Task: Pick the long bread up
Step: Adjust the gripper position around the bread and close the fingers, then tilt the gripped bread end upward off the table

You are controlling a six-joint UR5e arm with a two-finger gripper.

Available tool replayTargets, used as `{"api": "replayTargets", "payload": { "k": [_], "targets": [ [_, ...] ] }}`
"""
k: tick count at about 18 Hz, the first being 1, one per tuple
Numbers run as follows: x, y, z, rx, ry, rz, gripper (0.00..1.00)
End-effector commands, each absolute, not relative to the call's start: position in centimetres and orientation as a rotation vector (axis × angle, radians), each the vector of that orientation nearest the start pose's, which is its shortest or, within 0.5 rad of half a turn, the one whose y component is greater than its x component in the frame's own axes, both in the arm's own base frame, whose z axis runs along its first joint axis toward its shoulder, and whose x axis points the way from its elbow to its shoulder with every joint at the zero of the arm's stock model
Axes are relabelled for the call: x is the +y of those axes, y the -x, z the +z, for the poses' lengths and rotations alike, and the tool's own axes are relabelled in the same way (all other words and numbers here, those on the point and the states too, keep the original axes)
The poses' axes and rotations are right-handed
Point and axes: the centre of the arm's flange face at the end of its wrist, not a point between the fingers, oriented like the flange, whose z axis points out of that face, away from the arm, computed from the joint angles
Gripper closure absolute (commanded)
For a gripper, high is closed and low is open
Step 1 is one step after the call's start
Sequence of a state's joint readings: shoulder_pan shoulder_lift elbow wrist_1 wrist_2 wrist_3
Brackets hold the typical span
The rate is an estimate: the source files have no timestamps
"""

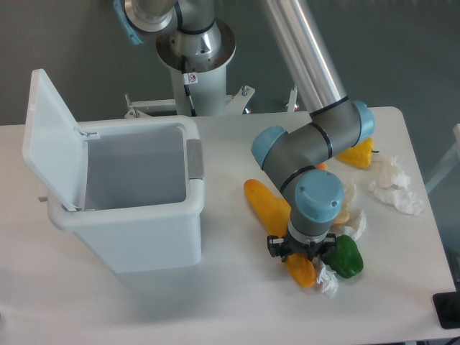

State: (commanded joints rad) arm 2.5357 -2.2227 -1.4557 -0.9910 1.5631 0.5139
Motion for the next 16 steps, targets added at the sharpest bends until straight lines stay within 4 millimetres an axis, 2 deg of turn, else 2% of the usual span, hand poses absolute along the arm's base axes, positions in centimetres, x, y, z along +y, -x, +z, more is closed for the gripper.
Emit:
{"api": "replayTargets", "payload": {
  "k": [2,10,13,16],
  "targets": [
    [50.8,49.7,20.3,-0.692,3.03,0.035,0.61],
    [50.8,49.6,20.7,-0.684,3.034,0.05,0.66],
    [50.8,49.6,21.3,-0.676,3.031,0.063,0.67],
    [50.8,49.7,22.9,-0.64,3.02,0.093,0.67]
  ]
}}
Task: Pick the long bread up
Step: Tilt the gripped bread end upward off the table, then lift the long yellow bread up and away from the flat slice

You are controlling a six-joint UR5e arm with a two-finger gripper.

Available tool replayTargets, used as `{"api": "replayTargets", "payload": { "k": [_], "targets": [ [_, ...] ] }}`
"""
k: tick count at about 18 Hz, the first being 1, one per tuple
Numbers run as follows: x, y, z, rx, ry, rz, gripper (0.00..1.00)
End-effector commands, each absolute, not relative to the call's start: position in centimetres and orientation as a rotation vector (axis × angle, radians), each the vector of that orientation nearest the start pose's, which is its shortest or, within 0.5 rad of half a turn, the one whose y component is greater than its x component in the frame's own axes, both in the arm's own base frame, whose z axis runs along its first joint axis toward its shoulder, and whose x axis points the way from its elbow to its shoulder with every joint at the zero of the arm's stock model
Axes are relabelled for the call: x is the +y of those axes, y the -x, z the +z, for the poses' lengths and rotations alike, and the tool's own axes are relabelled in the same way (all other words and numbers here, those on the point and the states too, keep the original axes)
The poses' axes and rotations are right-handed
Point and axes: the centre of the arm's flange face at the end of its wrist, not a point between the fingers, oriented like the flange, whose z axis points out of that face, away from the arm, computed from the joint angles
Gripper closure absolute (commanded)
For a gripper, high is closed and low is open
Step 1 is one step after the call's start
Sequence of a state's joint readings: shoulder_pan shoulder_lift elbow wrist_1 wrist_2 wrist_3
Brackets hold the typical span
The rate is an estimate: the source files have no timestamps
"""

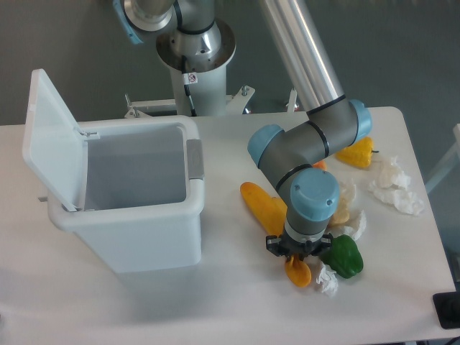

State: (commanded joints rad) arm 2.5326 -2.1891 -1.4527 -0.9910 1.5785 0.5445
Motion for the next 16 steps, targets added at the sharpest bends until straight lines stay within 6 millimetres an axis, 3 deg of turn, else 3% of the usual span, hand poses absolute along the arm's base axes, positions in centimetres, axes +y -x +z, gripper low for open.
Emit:
{"api": "replayTargets", "payload": {
  "k": [6,11,16],
  "targets": [
    [50.4,49.3,27.7,-0.611,2.967,0.154,0.67],
    [50.5,48.7,30.3,-0.58,2.927,0.158,0.67],
    [48.7,48.2,34.8,-0.357,2.911,0.149,0.67]
  ]
}}
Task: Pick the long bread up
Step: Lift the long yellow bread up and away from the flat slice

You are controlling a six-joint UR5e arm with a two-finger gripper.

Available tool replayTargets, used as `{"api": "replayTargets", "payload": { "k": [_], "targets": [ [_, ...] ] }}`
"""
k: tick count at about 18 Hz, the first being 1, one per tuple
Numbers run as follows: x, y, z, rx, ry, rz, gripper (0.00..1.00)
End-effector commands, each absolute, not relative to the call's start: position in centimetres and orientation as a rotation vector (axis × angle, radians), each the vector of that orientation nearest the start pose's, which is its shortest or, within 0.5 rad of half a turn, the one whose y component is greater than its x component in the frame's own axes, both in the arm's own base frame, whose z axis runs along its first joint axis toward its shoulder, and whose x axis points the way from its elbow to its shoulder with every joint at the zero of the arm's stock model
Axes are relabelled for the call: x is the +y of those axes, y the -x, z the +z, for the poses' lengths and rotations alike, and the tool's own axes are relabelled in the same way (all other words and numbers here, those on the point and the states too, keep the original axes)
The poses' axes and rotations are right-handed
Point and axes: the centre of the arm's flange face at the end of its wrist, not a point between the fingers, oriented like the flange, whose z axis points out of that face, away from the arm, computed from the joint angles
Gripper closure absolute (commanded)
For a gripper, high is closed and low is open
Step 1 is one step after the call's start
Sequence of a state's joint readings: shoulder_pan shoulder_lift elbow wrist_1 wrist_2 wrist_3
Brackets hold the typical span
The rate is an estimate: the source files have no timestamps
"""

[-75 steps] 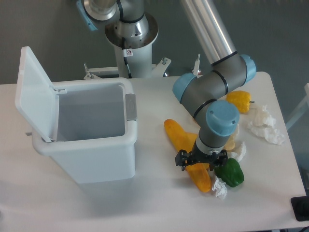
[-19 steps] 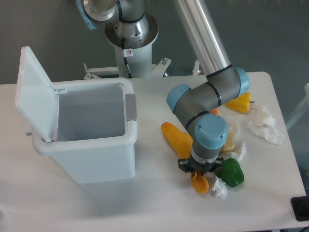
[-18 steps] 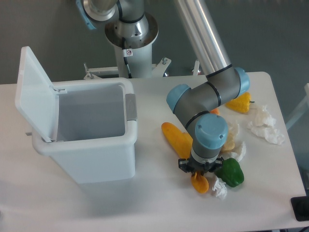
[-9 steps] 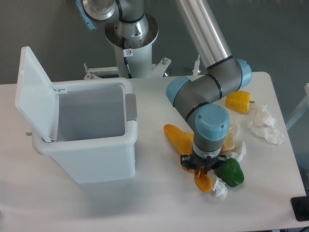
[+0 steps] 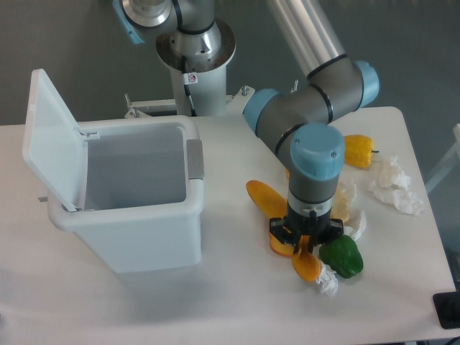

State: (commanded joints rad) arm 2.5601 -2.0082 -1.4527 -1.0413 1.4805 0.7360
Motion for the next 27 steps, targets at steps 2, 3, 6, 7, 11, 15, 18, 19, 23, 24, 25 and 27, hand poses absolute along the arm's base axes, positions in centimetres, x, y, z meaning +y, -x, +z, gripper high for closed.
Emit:
{"api": "replayTargets", "payload": {
  "k": [2,3,6,7,11,15,18,19,23,24,25,27],
  "targets": [
    [47.2,48.2,36.8,-0.321,2.907,0.124,0.67],
    [46.7,48.2,37.2,-0.312,2.907,0.107,0.67],
    [44.8,48.5,37.9,-0.296,2.93,0.075,0.67],
    [43.9,48.6,38.6,-0.271,2.938,0.072,0.67],
    [41.4,48.6,41.3,-0.143,2.926,0.049,0.67],
    [39.6,49.0,43.5,-0.026,2.893,0.078,0.67],
    [38.3,48.7,44.6,0.001,2.896,0.059,0.67],
    [38.1,48.3,45.1,0.0,2.897,0.053,0.67],
    [37.8,47.4,46.0,0.001,2.894,0.031,0.67],
    [37.8,47.4,46.1,0.002,2.892,0.032,0.67],
    [37.7,47.3,46.2,0.002,2.892,0.032,0.67],
    [37.7,47.0,46.7,0.006,2.886,0.04,0.67]
  ]
}}
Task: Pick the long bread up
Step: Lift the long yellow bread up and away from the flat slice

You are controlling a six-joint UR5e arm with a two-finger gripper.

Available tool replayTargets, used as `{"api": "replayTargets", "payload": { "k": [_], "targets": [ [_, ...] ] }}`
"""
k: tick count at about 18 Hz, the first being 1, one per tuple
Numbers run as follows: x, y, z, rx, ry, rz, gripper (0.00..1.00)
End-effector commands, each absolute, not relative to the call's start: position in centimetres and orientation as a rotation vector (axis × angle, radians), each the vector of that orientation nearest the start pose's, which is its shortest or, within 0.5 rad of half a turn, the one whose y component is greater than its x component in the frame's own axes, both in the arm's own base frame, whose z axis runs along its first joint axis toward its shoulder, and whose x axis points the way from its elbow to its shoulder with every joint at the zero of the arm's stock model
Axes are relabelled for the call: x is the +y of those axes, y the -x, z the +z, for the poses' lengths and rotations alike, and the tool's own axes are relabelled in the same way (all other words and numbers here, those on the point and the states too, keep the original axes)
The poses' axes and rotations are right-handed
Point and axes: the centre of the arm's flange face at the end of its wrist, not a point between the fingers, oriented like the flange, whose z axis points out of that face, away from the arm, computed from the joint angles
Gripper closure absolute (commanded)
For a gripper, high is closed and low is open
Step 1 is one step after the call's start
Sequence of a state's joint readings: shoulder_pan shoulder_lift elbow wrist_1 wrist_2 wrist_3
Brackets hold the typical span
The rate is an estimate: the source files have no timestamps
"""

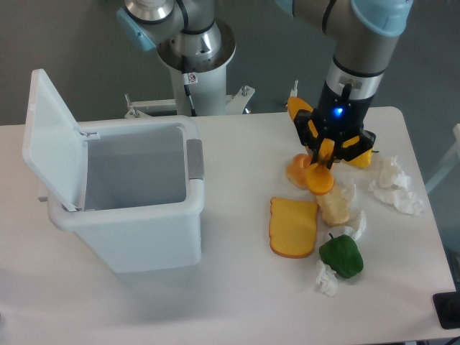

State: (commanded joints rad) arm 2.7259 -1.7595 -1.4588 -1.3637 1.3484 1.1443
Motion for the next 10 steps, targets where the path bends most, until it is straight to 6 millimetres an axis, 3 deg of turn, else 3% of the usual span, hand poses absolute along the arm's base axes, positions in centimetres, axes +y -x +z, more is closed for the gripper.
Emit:
{"api": "replayTargets", "payload": {
  "k": [10],
  "targets": [
    [37.6,46.62,46.85,0.004,2.886,0.023,0.67]
  ]
}}
